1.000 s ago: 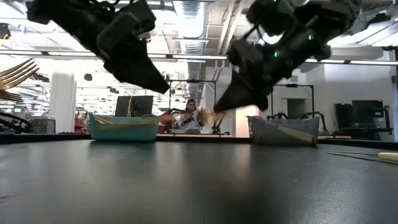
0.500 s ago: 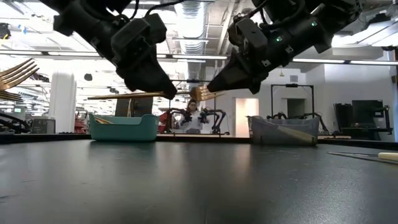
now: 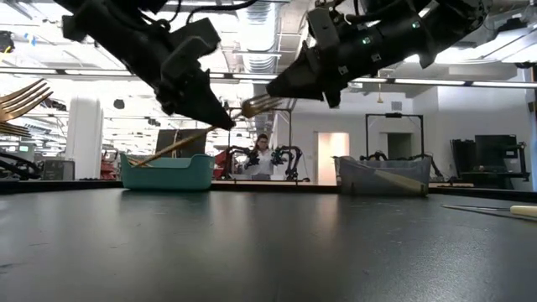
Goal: Sort silverware by color (type)
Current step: Put the gold fork into the orange bin
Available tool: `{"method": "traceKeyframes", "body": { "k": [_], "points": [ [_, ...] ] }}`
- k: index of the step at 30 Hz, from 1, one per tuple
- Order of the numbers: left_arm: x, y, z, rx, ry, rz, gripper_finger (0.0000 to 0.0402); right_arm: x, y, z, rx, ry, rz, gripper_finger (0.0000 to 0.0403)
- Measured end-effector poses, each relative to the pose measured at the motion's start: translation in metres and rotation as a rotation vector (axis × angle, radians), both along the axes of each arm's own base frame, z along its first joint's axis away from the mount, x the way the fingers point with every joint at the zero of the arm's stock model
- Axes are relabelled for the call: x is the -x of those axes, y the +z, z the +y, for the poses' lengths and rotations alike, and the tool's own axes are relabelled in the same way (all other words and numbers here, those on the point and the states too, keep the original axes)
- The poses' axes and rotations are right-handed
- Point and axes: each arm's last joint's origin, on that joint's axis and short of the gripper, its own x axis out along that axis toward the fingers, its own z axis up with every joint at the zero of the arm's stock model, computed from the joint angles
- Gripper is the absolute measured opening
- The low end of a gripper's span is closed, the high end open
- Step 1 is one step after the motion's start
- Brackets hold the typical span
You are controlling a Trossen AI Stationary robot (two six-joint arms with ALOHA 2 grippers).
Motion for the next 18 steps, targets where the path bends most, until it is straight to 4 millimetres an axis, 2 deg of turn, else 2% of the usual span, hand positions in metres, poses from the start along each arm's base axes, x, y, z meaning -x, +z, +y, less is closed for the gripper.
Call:
{"method": "traceKeyframes", "body": {
  "k": [4,7,12,18],
  "points": [
    [0.013,0.008,-0.012,-0.056,0.107,-0.01,0.0004,-0.002,0.006,-0.004,0.06,-0.051,-0.057,0.0115],
    [0.033,0.021,-0.022,-0.049,0.205,-0.038,0.0003,-0.003,0.01,-0.01,0.072,-0.085,-0.095,0.0134],
    [0.085,0.047,-0.041,0.032,0.295,-0.108,0.0002,-0.003,0.011,-0.025,0.075,-0.138,-0.102,0.0158],
    [0.151,0.064,-0.049,0.268,0.327,-0.126,0.0002,-0.003,0.009,-0.037,0.064,-0.176,-0.085,0.0168]
  ]
}}
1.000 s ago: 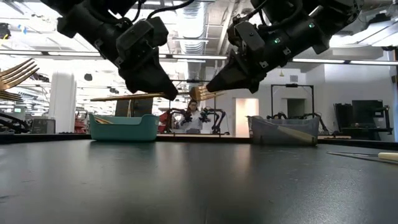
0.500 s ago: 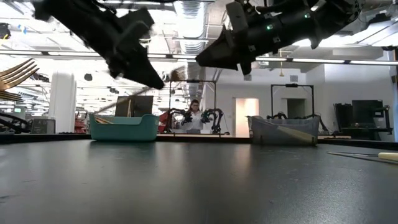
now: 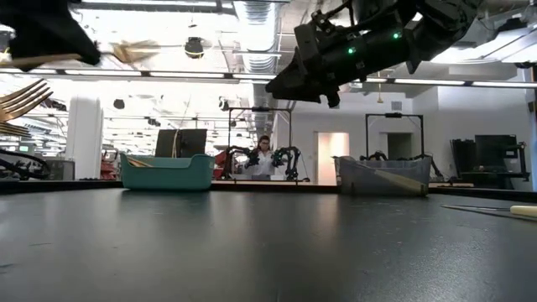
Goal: Sort silverware by color (type)
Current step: Put the gold fork into the orange bin
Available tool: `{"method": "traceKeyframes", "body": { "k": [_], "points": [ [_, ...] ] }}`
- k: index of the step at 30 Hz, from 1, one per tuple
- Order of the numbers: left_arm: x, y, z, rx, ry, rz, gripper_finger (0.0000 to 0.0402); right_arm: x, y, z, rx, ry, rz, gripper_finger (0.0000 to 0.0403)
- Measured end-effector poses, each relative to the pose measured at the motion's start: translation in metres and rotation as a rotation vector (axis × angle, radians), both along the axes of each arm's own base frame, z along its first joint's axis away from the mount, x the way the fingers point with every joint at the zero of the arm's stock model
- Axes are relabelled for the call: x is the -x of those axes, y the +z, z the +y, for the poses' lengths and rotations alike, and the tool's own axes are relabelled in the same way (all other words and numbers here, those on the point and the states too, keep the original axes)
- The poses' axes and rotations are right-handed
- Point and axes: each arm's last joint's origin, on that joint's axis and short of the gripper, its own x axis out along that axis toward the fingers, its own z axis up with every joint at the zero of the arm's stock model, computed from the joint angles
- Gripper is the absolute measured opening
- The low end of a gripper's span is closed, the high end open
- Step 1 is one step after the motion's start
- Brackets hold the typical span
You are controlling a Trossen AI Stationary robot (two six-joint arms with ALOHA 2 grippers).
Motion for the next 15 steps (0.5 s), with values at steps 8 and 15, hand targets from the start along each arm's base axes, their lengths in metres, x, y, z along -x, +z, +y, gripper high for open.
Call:
{"method": "traceKeyframes", "body": {
  "k": [8,15],
  "points": [
    [0.036,-0.001,-0.014,0.008,-0.087,-0.064,0.0001,0.0,-0.001,-0.002,-0.001,-0.006,0.013,0.0168],
    [0.051,-0.04,-0.036,0.072,-0.028,-0.025,0.0001,0.002,-0.008,-0.001,-0.034,-0.013,0.073,0.0169]
  ]
}}
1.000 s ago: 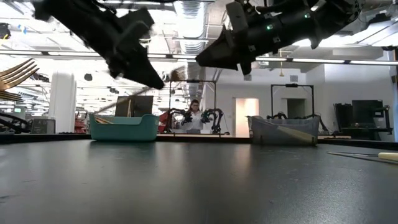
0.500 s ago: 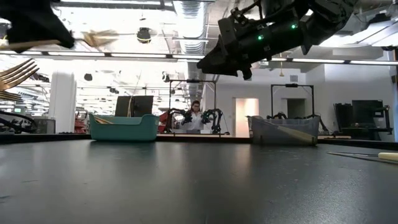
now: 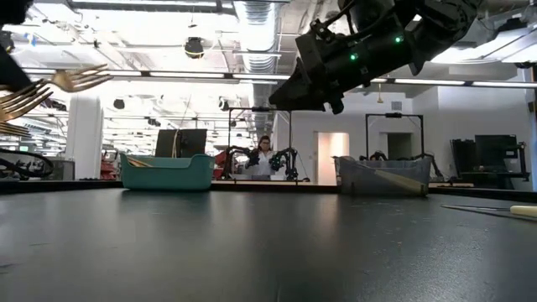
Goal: Sort silverware by color (type)
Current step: Put the gold fork into the orange bin
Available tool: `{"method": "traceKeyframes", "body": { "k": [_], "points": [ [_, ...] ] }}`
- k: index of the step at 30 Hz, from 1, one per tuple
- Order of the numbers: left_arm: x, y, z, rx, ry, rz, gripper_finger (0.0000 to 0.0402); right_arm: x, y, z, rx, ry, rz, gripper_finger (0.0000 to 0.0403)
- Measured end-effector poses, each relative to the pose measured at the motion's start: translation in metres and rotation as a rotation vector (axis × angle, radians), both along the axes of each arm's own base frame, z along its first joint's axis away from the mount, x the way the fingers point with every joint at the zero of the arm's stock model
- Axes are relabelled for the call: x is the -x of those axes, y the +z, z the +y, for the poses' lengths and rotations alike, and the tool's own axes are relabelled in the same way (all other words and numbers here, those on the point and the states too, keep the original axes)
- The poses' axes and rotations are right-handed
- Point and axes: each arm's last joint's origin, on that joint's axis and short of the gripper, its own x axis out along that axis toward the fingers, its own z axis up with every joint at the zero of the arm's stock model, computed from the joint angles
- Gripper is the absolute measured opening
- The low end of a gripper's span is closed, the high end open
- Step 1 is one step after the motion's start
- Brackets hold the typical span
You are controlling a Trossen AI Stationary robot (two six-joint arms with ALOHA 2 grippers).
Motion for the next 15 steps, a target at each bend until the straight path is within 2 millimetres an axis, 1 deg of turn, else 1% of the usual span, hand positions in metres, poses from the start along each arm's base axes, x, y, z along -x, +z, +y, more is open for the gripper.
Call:
{"method": "traceKeyframes", "body": {
  "k": [7,12,15],
  "points": [
    [0.011,-0.014,-0.021,0.012,-0.019,0.051,0.0006,0.0,0.0,0.0,-0.018,-0.006,-0.007,0.0169],
    [0.016,-0.016,-0.04,-0.003,-0.066,0.083,0.0007,0.0,0.0,0.002,-0.018,0.001,-0.007,0.0169],
    [0.017,-0.016,-0.048,-0.005,-0.079,0.093,0.0008,0.0,0.0,0.002,-0.018,0.0,-0.007,0.0169]
  ]
}}
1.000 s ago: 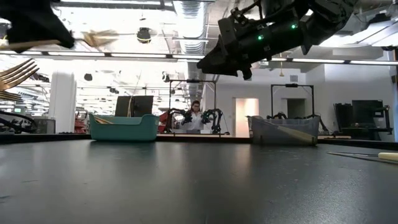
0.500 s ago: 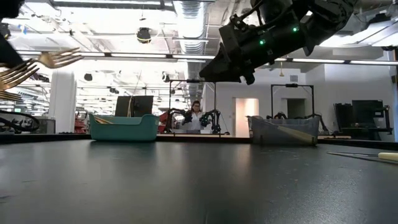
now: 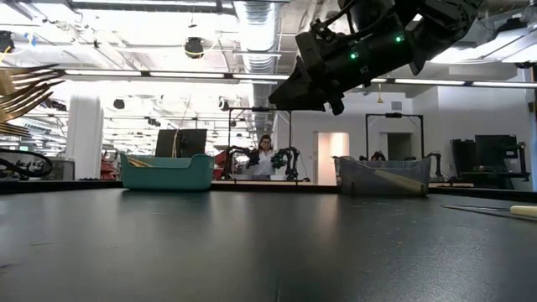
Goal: Sort silverware by color (type)
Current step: Put the gold fork into the orange bin, then put the white knife into the black bin
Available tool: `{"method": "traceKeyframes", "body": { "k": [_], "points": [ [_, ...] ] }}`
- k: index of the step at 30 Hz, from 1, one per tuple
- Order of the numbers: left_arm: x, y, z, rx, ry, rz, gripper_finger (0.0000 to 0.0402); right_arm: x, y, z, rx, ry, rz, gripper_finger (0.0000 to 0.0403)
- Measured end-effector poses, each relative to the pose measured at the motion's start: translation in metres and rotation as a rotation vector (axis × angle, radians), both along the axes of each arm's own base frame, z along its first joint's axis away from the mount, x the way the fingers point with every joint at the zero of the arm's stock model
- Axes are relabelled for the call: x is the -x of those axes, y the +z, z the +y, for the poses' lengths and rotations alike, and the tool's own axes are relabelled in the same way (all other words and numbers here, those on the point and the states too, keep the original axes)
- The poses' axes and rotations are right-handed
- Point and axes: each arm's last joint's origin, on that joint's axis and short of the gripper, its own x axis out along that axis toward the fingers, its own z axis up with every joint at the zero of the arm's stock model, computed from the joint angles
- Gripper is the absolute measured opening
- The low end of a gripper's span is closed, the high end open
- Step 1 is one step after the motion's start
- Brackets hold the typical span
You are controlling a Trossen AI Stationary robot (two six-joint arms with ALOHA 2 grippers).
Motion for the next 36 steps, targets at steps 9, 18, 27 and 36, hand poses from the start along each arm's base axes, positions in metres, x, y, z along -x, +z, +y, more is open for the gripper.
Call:
{"method": "traceKeyframes", "body": {
  "k": [9,18,27,36],
  "points": [
    [-0.001,0.01,-0.005,0.003,-0.004,0.026,0.007,0.003,-0.006,0.004,-0.052,-0.008,0.056,0.0169],
    [-0.012,0.016,0.009,-0.089,0.053,-0.025,0.0154,0.025,0.009,0.022,-0.106,0.022,0.161,0.0169],
    [-0.056,0.026,0.036,-0.321,0.125,-0.119,0.0162,0.077,0.005,0.044,-0.356,-0.119,0.488,0.0164],
    [-0.126,0.031,0.056,-0.342,0.028,0.014,0.0162,0.113,-0.015,0.088,-0.586,-0.278,0.74,0.0138]
  ]
}}
